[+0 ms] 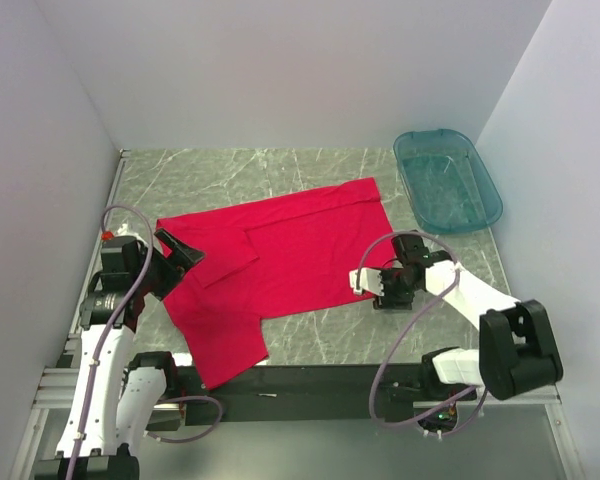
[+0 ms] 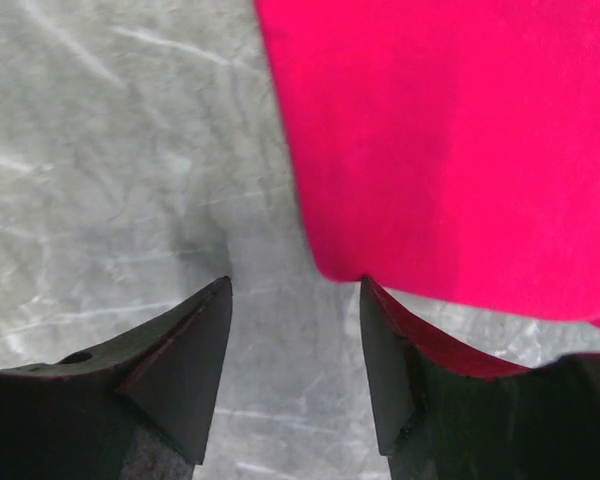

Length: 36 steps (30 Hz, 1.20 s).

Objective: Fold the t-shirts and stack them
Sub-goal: Fold the tshirt

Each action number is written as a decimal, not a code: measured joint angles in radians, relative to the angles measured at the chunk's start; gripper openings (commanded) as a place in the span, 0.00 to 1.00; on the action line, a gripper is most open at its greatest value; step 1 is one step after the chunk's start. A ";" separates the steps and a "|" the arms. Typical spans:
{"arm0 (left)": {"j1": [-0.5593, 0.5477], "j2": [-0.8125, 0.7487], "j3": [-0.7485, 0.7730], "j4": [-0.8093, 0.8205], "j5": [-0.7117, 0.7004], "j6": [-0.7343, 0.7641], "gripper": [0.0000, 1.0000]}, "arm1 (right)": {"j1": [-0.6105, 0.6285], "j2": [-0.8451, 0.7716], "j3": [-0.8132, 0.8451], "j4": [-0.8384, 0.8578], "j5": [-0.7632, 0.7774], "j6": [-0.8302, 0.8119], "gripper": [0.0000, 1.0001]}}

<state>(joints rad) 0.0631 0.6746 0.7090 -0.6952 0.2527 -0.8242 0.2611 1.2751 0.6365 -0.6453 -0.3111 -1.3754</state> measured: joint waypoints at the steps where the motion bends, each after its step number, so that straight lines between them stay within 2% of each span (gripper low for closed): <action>1: 0.000 0.005 0.000 0.000 0.004 0.005 0.96 | 0.000 0.020 0.006 0.007 0.000 0.004 0.56; 3: 0.000 0.011 0.000 -0.002 0.009 0.018 0.97 | 0.000 0.060 0.023 0.020 0.002 0.014 0.51; 6: 0.000 0.010 0.000 -0.002 0.014 0.027 0.96 | 0.000 0.094 0.042 0.045 0.014 0.031 0.31; 11: 0.000 0.004 -0.002 0.002 0.024 0.031 0.97 | 0.000 0.105 0.058 0.055 0.031 0.049 0.08; 15: 0.000 0.004 -0.002 0.003 0.038 0.040 0.96 | 0.017 0.097 0.113 0.034 0.033 0.055 0.05; 18: 0.000 0.004 -0.003 0.006 0.040 0.046 0.96 | 0.058 0.095 0.199 0.006 0.036 0.063 0.06; 19: 0.000 0.004 -0.004 0.008 0.040 0.046 0.97 | 0.080 0.099 0.238 0.001 0.036 0.072 0.09; 20: 0.000 0.004 -0.006 0.014 0.042 0.047 0.97 | 0.107 0.115 0.304 -0.007 0.042 0.090 0.21; 21: 0.000 0.004 -0.008 0.017 0.042 0.048 0.97 | 0.130 0.124 0.330 -0.008 0.041 0.095 0.28; 23: 0.000 0.006 -0.011 0.024 0.044 0.050 0.97 | 0.196 0.194 0.437 0.002 0.055 0.160 0.47; 24: 0.000 0.006 -0.013 0.027 0.046 0.050 0.97 | 0.232 0.242 0.495 0.018 0.073 0.200 0.52; 29: 0.000 0.011 -0.018 0.033 0.047 0.055 0.97 | 0.336 0.484 0.736 0.100 0.166 0.452 0.55; 32: 0.000 0.010 -0.018 0.034 0.047 0.061 0.98 | 0.318 0.507 0.750 0.106 0.176 0.548 0.54; 36: 0.000 0.010 -0.021 0.044 0.051 0.062 0.98 | 0.245 0.481 0.737 0.072 0.154 0.571 0.53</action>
<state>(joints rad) 0.0635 0.6846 0.6880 -0.6514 0.3042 -0.7624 0.5064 1.7565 1.3735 -0.5735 -0.1570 -0.8040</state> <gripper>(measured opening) 0.976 0.533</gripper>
